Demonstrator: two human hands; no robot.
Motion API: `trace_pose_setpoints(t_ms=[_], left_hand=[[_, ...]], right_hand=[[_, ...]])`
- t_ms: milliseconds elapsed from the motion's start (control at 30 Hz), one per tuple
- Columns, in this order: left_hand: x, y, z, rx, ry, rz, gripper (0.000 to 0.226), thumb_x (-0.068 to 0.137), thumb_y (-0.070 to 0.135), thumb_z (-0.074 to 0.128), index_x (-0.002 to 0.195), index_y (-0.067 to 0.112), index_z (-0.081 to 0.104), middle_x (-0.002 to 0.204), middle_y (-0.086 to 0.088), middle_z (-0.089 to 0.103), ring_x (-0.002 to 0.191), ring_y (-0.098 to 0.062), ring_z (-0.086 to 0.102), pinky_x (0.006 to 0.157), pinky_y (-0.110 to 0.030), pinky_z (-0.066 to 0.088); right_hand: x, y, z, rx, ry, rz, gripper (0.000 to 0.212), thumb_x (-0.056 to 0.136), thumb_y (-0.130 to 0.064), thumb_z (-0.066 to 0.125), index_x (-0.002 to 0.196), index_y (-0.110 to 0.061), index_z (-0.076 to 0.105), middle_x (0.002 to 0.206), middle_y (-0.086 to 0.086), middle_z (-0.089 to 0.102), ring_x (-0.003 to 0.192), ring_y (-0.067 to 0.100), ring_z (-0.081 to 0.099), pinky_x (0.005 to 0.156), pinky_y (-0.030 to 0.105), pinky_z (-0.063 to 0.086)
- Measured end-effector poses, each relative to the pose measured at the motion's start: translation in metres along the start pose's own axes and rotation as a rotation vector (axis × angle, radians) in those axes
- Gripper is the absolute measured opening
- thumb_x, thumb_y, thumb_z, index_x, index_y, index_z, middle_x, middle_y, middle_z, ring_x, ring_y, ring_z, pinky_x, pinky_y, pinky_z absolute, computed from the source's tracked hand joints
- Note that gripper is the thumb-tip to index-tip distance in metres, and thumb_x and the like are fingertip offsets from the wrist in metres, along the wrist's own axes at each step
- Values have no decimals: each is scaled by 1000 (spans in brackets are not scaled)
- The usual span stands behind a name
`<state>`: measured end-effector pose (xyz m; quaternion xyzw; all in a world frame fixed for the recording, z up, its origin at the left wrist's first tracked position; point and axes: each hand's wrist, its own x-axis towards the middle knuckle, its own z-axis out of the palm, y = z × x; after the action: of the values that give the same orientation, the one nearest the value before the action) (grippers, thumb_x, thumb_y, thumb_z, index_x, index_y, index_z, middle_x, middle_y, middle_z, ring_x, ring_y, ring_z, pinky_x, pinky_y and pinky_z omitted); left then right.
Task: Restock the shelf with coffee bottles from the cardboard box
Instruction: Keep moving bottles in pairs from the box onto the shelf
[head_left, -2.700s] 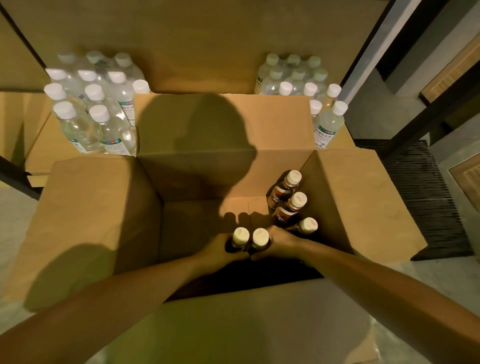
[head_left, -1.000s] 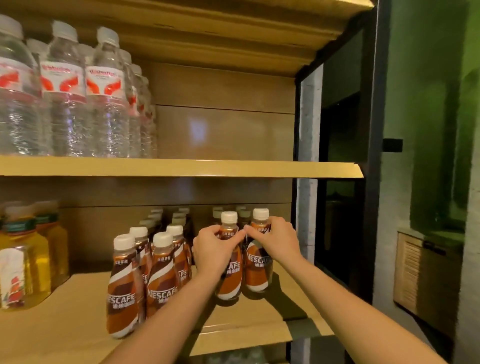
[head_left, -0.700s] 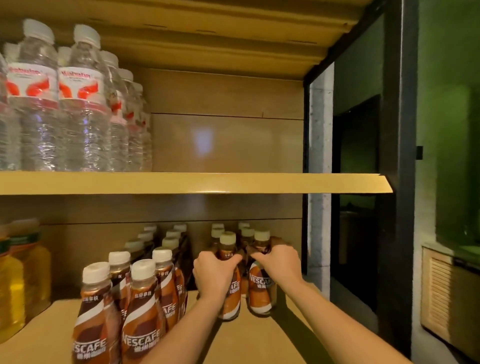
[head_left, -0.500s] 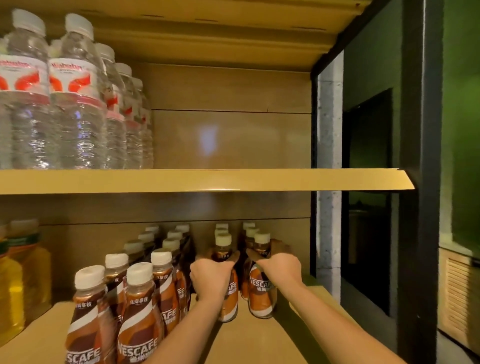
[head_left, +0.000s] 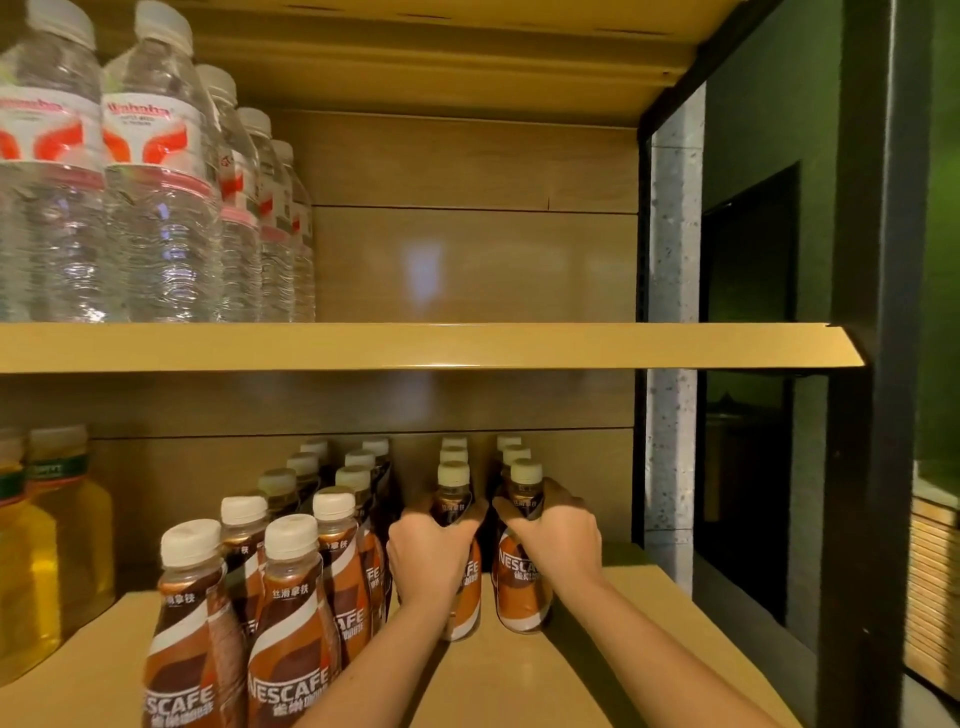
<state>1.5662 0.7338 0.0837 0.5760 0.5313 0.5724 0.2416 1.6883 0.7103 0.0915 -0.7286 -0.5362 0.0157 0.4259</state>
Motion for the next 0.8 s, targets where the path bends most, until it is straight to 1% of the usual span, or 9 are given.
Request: trace_pose_setpoints(t_ms=[100,200,300,367,467,533,600,700,800], left_hand=[[-5,4,-4,13,-16,5,42,73,40,74,56,7,56,59,-8,61,56,-19,59,48,-26,43],[-9,7,-11,21,-61,41,36,74,47,70,67,14,57,71,-7,65,68,-18,62,62,-32,52],[-12,8,-22,171,-102,81,42,74,59,59,74,18,55,85,-6,64,86,-22,60,77,-39,54],[-18,10,-30,285,-143,85,53,78,62,53,94,12,57,102,-7,57,101,-23,52,85,-37,49],[-32,11,-41,381,-164,157,61,83,58,51,121,10,44,123,-8,47,117,-23,43,97,-38,44],[-45,9,-49,420,-211,184,77,85,57,49,142,10,26,146,-13,32,136,-27,30,112,-41,33],[-61,10,-60,452,-270,206,88,87,58,46,150,14,3,159,-9,7,147,-26,7,120,-40,15],[-85,10,-78,541,-321,304,90,87,60,43,149,16,-4,160,-5,-2,148,-23,-2,119,-39,8],[-109,12,-102,639,-359,391,88,87,60,43,149,17,-1,160,-6,0,148,-23,0,119,-38,7]], right_hand=[[-3,-3,-3,-67,-24,15,48,87,-55,52,56,-18,47,65,-4,56,71,14,58,67,26,46],[-6,-6,-9,-102,25,-14,52,85,-64,45,72,-15,57,66,-7,52,68,13,53,59,24,37],[-12,-7,-21,-116,21,-16,55,86,-65,42,59,-18,48,59,-7,49,57,11,49,53,23,35],[-20,-8,-30,-145,44,-51,53,87,-63,43,56,-20,41,57,-7,46,59,13,52,57,24,40],[-35,-6,-44,-289,107,-131,49,86,-66,39,75,-18,45,82,-1,54,89,21,55,75,32,42],[-49,-4,-50,-375,128,-189,55,86,-67,37,106,-17,48,111,4,56,107,22,51,87,33,41],[-67,-4,-55,-384,101,-238,68,86,-66,39,135,-18,37,136,5,46,126,23,42,102,36,36],[-97,-8,-61,-401,-5,-255,74,86,-63,44,145,-24,24,156,5,22,144,24,21,117,43,15],[-129,-13,-65,-447,-65,-259,75,85,-62,47,146,-26,22,159,6,16,146,24,16,118,46,9]])
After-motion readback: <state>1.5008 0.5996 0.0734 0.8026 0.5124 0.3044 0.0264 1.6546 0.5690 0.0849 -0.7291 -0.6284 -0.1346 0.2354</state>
